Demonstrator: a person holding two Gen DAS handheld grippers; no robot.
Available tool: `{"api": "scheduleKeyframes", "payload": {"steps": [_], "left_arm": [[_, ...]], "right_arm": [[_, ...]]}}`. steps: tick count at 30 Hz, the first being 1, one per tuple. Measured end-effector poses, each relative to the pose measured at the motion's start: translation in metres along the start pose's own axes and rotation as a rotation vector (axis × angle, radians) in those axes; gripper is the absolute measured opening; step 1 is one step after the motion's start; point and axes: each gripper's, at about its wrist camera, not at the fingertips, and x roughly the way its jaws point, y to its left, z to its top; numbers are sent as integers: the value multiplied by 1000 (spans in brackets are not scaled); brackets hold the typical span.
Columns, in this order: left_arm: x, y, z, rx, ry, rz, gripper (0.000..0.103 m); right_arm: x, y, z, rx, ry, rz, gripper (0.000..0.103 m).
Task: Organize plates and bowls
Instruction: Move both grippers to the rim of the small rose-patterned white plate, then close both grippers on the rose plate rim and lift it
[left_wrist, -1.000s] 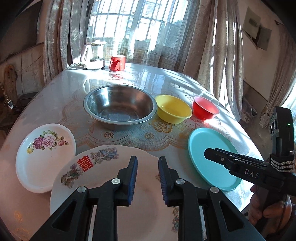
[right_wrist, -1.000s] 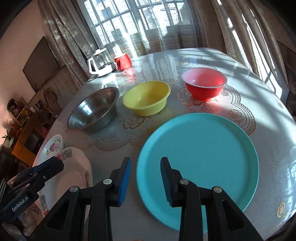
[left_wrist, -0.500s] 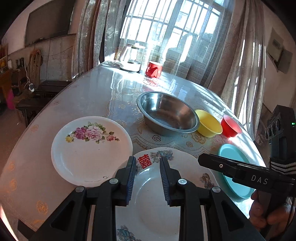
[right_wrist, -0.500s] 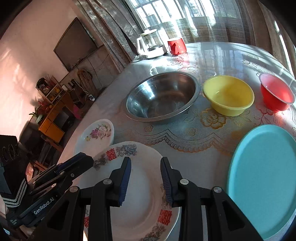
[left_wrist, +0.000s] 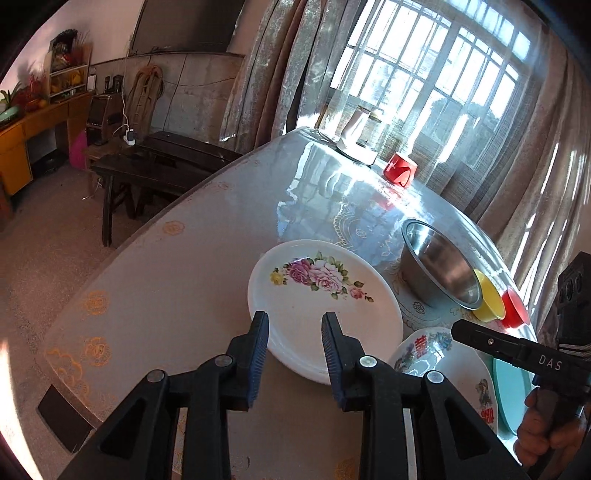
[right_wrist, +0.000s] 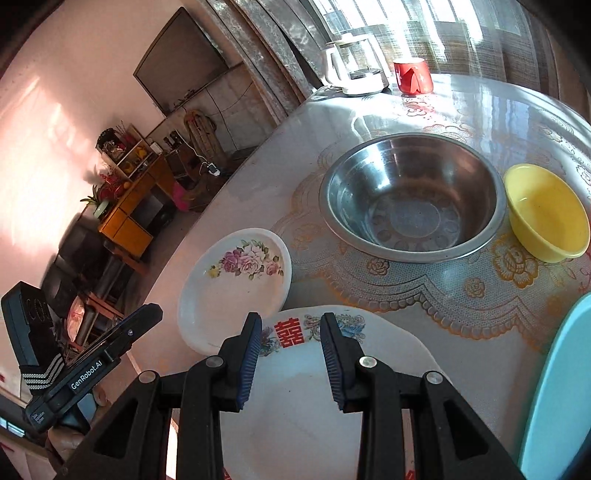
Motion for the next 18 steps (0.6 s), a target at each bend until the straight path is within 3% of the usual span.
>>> {"api": "scheduleKeyframes", "payload": {"steps": [6,12,18], "left_arm": [[11,20,-5,-57,23,8,30],[23,27,-10,-71,41,-31,30],[40,27,-14,-84,60,-66,30]], "right_arm": [[27,7,17,-19,32,-14,33],[58,12,29,-61,73,-32,33],[86,12,36,-92,129,-55,25]]}}
